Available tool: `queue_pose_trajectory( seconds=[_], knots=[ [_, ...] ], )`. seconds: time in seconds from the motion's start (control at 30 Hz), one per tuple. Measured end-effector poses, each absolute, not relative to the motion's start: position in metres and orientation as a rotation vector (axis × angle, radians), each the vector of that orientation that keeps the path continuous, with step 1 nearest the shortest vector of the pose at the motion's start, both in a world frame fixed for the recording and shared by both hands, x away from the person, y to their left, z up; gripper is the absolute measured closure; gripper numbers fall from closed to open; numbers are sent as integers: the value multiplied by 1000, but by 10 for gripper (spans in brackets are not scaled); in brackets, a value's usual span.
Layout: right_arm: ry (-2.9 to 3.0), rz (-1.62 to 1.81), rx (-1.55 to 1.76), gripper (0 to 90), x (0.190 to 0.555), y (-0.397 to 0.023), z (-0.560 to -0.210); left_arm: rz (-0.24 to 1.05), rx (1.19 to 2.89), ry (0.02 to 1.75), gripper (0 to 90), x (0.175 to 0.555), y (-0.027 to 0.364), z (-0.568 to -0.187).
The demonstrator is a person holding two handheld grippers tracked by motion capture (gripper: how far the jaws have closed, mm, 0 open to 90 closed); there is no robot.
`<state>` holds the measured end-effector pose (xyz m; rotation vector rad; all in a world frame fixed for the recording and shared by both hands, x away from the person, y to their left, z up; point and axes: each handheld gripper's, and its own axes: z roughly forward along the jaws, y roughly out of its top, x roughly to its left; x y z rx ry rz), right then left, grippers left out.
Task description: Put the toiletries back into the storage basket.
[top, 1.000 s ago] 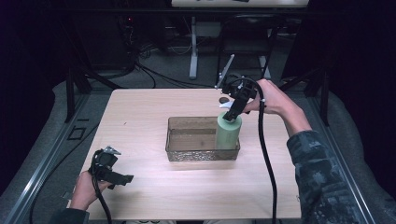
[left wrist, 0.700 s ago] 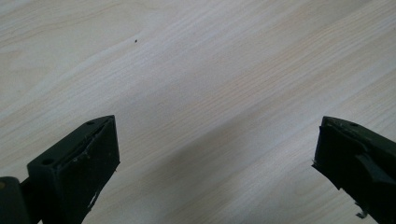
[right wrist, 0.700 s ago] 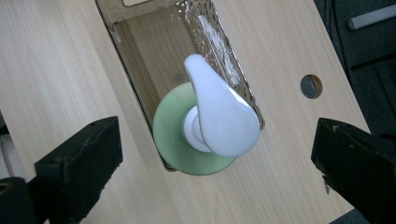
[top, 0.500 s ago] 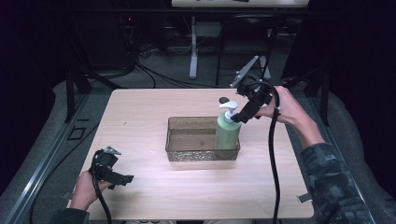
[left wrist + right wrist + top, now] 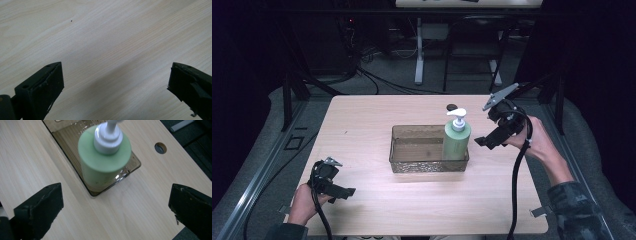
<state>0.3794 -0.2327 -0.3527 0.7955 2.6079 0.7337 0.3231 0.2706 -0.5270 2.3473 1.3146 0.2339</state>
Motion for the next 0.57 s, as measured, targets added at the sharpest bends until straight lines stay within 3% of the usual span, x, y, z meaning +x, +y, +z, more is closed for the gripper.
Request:
queue_pose_trajectory(
  seconds=[0.57],
  knots=[
    [2552,805,989,0,347,-271,-454,234,2373,1315,1,324,268,-530]
  ],
)
